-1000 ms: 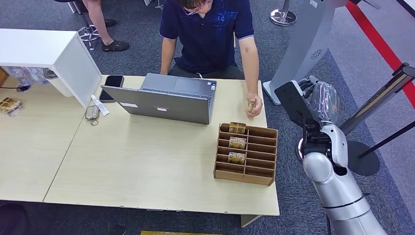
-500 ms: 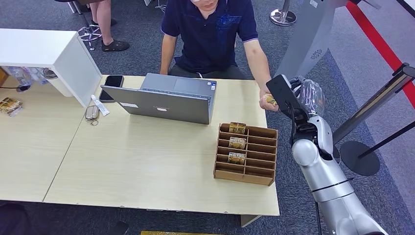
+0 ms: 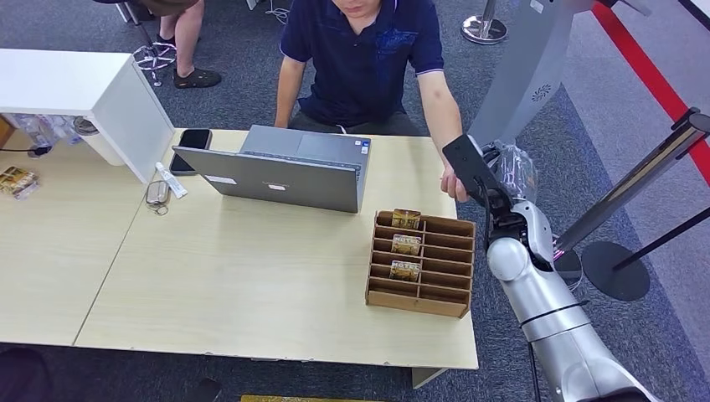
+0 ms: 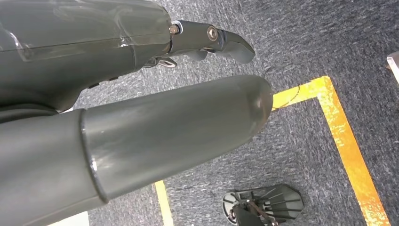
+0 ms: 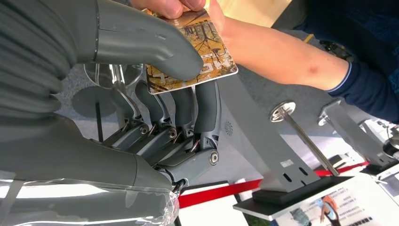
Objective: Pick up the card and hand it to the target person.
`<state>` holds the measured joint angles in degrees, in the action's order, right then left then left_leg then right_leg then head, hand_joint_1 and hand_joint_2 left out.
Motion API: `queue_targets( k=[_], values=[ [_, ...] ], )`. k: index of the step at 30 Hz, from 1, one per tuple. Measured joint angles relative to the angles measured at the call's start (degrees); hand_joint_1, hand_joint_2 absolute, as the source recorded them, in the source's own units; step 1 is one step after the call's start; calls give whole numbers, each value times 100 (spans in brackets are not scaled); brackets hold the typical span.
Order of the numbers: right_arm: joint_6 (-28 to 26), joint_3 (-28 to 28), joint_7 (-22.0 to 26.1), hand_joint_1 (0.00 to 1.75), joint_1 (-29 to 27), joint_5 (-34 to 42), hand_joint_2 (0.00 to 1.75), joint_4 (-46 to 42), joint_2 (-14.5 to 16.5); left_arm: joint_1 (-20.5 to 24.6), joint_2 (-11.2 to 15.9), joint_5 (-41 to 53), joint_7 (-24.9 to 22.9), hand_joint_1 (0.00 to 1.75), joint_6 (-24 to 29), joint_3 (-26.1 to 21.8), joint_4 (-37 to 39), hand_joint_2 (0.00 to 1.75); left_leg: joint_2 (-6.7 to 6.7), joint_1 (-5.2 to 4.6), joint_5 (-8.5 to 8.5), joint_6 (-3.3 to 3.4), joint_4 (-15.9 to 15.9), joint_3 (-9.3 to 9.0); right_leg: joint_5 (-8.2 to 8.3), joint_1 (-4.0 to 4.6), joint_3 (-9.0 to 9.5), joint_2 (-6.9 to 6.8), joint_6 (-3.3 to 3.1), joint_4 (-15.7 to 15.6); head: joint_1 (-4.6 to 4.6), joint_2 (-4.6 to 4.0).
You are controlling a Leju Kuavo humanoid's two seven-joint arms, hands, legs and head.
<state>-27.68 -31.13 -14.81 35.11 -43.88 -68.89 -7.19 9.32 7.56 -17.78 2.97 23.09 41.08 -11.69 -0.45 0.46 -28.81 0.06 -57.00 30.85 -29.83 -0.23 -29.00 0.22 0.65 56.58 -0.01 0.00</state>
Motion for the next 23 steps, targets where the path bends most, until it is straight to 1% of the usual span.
queue_targets(
  k=[2, 3, 11, 15, 17, 23],
  values=[
    [-2, -20, 1, 11, 0, 3, 175, 45, 11, 0, 1, 1, 0, 0, -1, 14, 0, 0, 0, 0, 0, 0, 0, 0, 0, 0, 0, 0, 0, 0, 0, 0],
    [-2, -32, 2, 1, 0, 3, 175, 65, 15, 0, 2, 0, -1, 0, -1, 26, 0, 0, 0, 0, 0, 0, 0, 0, 0, 0, 0, 0, 0, 0, 0, 0],
    [8, -78, 33, 0, 0, 9, 175, 201, 58, 0, 2, -1, -1, 0, -3, 61, 0, 0, 0, 0, 0, 0, 0, 0, 0, 0, 0, 0, 0, 0, 0, 0],
    [-30, -113, 53, 0, -6, 154, 175, 211, 70, -4, 2, -4, 2, 0, 0, 62, 0, 0, 0, 0, 0, 0, -1, -1, 0, 0, 0, 1, 0, 0, 1, 0],
    [-108, -131, 129, 0, -32, 339, 175, 192, 73, -11, 2, -12, 9, 0, 4, 62, 0, 0, 0, 0, 0, 0, -1, -2, 0, 0, 0, 1, 0, 0, 1, 0],
    [-503, -136, 591, 0, -309, 1226, 175, -68, 122, -54, 2, -49, 51, 0, 11, 62, 0, 0, 1, 0, 0, 0, -1, -2, 0, 0, 0, 1, 0, 0, 0, 0]
  ],
)
